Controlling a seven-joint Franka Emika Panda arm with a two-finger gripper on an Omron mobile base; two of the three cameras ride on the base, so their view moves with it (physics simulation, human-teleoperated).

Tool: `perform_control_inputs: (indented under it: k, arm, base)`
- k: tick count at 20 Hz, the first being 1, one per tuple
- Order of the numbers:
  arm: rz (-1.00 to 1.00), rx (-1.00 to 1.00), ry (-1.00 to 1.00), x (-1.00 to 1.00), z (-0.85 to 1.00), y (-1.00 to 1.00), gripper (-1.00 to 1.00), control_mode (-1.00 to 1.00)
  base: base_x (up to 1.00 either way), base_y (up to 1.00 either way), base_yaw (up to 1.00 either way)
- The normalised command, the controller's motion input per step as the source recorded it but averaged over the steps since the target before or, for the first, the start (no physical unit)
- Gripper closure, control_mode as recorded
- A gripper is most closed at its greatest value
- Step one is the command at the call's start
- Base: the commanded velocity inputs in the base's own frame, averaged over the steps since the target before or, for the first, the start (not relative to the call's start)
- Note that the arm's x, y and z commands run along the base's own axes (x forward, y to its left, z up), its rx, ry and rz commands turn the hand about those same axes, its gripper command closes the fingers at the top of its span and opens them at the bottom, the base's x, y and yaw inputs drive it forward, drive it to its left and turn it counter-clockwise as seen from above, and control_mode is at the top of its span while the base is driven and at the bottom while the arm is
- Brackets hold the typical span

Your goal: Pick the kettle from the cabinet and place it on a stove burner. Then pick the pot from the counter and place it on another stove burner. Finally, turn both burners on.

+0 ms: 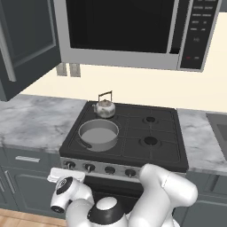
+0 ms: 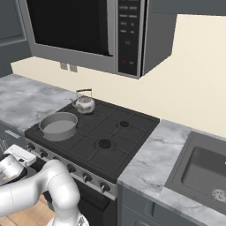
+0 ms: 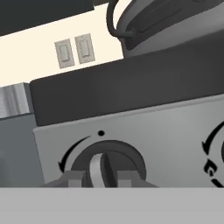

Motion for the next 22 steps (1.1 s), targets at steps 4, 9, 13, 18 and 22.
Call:
perform_control_inputs:
  k: [4,9,13,18,22]
  arm:
    - [-0.02,-0.24,0.09,0.0,0.16,0.0,1.0,-1.0]
    - [-0.05,-0.26,0.1,-0.01,0.15,0.0,1.0,-1.0]
    - [-0.1,-0.26,0.11,-0.04,0.1,0.0,1.0,-1.0]
    - [-0.13,-0.27,0.11,-0.04,0.06,0.01,1.0,-1.0]
    - [-0.14,-0.32,0.08,-0.08,0.0,0.01,1.0,-1.0]
  base:
    - [0.0,0.0,0.0]
    - [0.0,0.0,0.0]
    - [0.0,0.0,0.0]
    - [0.0,0.0,0.0]
    - [0.0,0.0,0.0]
